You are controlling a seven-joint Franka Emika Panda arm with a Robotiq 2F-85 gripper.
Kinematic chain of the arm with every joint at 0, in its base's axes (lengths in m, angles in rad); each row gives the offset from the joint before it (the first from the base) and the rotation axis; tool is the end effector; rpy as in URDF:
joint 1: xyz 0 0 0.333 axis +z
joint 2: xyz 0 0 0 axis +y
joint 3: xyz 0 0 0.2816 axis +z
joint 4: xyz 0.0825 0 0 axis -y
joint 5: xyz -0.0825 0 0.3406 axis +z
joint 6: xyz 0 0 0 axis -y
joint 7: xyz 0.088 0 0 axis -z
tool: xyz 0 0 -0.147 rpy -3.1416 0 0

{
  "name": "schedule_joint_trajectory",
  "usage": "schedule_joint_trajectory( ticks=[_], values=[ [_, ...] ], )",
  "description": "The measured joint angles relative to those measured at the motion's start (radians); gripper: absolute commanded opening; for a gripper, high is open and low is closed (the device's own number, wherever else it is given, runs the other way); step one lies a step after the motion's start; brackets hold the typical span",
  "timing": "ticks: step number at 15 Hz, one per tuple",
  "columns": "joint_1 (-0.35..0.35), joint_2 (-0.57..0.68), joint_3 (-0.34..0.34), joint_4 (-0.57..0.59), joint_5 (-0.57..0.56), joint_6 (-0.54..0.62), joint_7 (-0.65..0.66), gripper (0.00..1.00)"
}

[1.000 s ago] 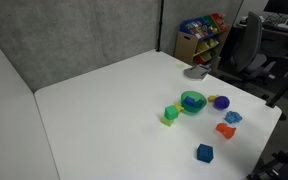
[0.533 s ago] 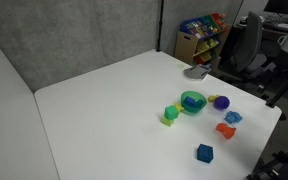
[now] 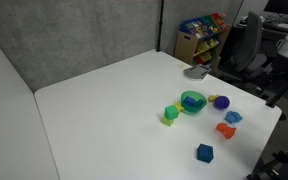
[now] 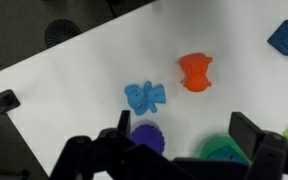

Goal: Put the blue toy in the green bowl

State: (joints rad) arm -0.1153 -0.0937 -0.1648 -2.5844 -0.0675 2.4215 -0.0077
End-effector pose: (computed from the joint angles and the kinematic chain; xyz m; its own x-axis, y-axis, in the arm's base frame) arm 0.3894 -0.1125 0.2469 0.9735 -0.2174 -0.0708 -0.2162 -0.9760 0.0249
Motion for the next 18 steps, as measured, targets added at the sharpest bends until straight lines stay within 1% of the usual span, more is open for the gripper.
schedule_joint_trajectory(
  ticks=[5,8,10,13,18],
  values=[
    [-0.020,0.114,0.000,0.000,-0.119,0.135,0.183,1.00],
    [-0.020,0.202,-0.002,0.003,-0.135,0.199,0.250,1.00],
    [-0.020,0.265,-0.004,0.013,-0.121,0.249,0.259,1.00],
    [-0.020,0.357,-0.006,0.049,-0.069,0.315,0.258,1.00],
    [-0.019,0.493,-0.012,0.131,0.017,0.387,0.258,1.00]
  ],
)
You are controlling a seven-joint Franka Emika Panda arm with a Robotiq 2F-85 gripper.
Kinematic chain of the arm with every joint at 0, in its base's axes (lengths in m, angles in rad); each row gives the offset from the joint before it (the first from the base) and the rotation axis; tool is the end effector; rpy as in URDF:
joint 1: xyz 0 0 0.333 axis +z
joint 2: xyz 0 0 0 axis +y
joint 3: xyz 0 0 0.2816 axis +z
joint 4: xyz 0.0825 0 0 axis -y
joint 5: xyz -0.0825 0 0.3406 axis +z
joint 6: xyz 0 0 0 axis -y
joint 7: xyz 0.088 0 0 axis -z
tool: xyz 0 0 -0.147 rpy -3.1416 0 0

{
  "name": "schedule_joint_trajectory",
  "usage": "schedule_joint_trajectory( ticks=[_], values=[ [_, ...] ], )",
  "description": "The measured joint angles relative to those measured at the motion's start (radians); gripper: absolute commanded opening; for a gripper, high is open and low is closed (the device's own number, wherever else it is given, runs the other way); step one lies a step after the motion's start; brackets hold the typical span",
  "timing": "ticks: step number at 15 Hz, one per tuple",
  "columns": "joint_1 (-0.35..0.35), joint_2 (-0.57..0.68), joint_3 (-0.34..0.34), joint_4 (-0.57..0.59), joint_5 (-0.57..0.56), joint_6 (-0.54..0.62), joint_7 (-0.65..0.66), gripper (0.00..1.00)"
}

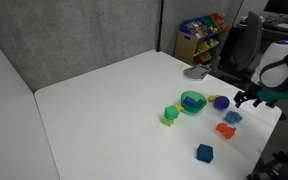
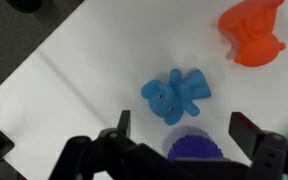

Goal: Put the blue toy in the green bowl

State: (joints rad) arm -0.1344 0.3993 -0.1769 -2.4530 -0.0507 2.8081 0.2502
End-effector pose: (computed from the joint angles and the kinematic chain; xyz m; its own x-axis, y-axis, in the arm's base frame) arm 0.4209 -0.1433 0.1096 0.8765 -0.4809 -0.0203 -0.4774 -0.8740 0.0909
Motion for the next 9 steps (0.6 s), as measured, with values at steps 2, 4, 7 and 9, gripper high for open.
schedule_joint_trajectory(
  ticks=[2,4,7,9],
  values=[
    [0.000,0.047,0.000,0.029,0.036,0.023,0.000,1.00],
    [0.001,0.093,0.000,0.056,0.065,0.042,0.000,1.00],
    [0.008,0.156,-0.005,0.092,0.092,0.064,0.001,1.00],
    [0.016,0.195,-0.009,0.112,0.106,0.081,0.001,1.00]
  ],
)
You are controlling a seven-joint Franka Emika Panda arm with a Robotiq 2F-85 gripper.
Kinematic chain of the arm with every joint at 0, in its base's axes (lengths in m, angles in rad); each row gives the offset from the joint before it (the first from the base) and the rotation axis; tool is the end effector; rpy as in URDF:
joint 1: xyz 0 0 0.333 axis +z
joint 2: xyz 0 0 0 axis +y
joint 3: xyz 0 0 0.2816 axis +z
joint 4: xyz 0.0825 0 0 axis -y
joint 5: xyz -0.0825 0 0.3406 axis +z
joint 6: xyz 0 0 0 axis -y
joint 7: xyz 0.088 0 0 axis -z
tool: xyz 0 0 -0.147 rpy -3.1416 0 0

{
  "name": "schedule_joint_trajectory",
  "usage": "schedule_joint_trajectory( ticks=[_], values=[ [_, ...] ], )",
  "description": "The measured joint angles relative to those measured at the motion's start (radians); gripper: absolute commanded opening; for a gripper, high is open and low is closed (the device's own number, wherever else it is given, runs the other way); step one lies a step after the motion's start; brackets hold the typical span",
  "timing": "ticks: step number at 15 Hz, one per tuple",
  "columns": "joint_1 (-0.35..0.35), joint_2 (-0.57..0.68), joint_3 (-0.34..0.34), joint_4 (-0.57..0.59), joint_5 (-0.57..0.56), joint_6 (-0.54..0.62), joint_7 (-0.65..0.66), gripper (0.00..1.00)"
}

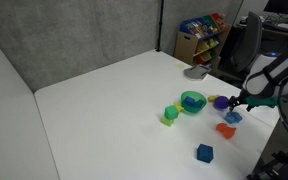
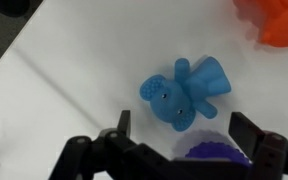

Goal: Put the blue toy in the green bowl

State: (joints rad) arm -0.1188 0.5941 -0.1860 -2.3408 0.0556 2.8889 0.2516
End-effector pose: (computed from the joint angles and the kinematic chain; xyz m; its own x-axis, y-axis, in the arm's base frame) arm 0.4344 -0.1544 0.0583 0.8356 -0.5493 -0.0087 -0.5460 -0.8321 0.0968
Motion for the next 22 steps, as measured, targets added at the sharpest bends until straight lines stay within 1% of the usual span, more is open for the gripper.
schedule_joint_trajectory(
  ticks=[6,11,15,16,17,18,19,20,21,22],
  values=[
    [0.005,0.084,0.013,0.044,0.034,0.041,-0.001,1.00],
    [0.005,0.126,0.028,0.064,0.036,0.068,-0.001,1.00],
    [0.007,0.157,0.028,0.078,0.036,0.076,-0.001,1.00],
    [0.008,0.165,0.027,0.081,0.036,0.076,-0.001,0.95],
    [0.009,0.172,0.025,0.085,0.036,0.076,-0.001,0.75],
    [0.010,0.178,0.023,0.089,0.036,0.076,-0.001,0.71],
    [0.011,0.182,0.022,0.092,0.036,0.076,-0.001,0.69],
    [0.011,0.184,0.021,0.095,0.036,0.076,-0.001,0.62],
    [0.011,0.184,0.019,0.097,0.036,0.076,-0.001,0.53],
    [0.011,0.181,0.016,0.097,0.036,0.076,-0.001,0.45]
  ],
)
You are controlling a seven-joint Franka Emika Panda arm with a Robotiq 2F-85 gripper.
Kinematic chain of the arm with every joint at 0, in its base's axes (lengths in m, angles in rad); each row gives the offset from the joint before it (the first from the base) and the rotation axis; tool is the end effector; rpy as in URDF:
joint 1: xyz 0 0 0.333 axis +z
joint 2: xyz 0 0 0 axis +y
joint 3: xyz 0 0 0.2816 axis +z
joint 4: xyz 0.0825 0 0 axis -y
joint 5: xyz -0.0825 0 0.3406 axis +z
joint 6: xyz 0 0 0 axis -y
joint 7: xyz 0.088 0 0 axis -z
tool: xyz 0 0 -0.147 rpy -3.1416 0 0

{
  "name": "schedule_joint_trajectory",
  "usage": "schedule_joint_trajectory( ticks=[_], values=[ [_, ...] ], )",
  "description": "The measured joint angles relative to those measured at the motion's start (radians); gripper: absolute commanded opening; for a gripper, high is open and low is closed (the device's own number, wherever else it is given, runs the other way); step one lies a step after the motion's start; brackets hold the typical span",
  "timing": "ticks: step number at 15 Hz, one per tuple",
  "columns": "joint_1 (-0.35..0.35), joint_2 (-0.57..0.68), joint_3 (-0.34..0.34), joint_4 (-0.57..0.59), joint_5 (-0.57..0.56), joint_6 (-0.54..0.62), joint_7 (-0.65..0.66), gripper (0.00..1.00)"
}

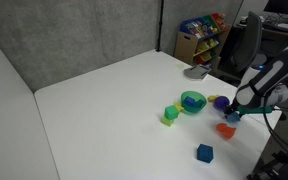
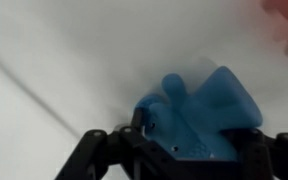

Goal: Put the blue toy in the green bowl

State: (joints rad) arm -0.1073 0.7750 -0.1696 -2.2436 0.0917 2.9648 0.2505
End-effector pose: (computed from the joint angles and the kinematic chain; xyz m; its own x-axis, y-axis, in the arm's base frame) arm 0.4395 -0.1485 0.0033 0.8400 -0.5425 -0.0088 -0.5383 -0.8354 0.1115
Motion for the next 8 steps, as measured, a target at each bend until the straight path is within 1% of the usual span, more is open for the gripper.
schedule_joint_trajectory(
  ticks=[2,3,8],
  values=[
    [0.001,-0.016,-0.002,0.000,0.000,0.000,0.000,0.29],
    [0.004,-0.029,-0.002,-0.001,0.000,-0.001,0.000,0.23],
    [0.050,-0.135,-0.005,-0.006,0.000,-0.048,0.000,0.11]
  ],
)
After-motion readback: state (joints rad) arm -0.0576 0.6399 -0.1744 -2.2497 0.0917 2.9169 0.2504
